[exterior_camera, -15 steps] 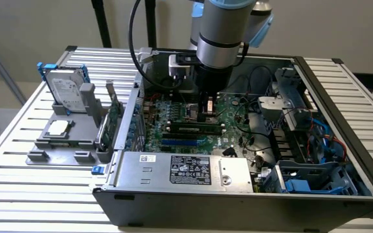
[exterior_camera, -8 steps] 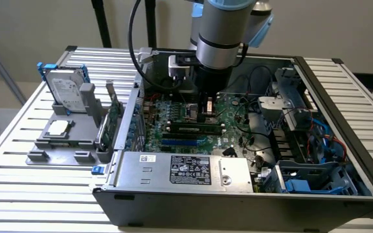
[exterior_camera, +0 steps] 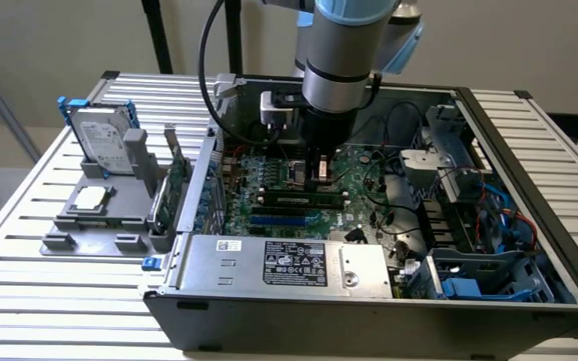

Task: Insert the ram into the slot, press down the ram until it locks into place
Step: 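Press down the ram until it locks into place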

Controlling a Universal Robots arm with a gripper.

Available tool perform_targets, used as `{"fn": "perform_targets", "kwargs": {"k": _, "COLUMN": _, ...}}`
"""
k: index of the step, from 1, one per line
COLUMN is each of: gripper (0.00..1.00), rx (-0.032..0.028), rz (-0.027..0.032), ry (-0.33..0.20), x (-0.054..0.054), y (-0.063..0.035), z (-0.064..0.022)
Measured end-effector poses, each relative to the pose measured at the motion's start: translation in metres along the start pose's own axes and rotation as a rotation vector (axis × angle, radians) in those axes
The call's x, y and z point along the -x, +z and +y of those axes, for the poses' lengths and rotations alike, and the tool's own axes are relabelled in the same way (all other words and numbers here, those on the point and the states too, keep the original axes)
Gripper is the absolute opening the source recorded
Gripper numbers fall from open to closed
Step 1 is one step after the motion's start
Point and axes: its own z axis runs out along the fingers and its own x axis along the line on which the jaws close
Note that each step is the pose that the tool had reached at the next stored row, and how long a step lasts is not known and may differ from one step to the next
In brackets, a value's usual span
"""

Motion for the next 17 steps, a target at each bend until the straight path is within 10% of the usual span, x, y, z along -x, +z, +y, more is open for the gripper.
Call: {"fn": "perform_targets", "kwargs": {"k": 17, "gripper": 0.11, "rx": -0.0004, "rz": -0.0011, "ry": 0.002, "x": 0.000, "y": 0.0107, "z": 0.0009}}
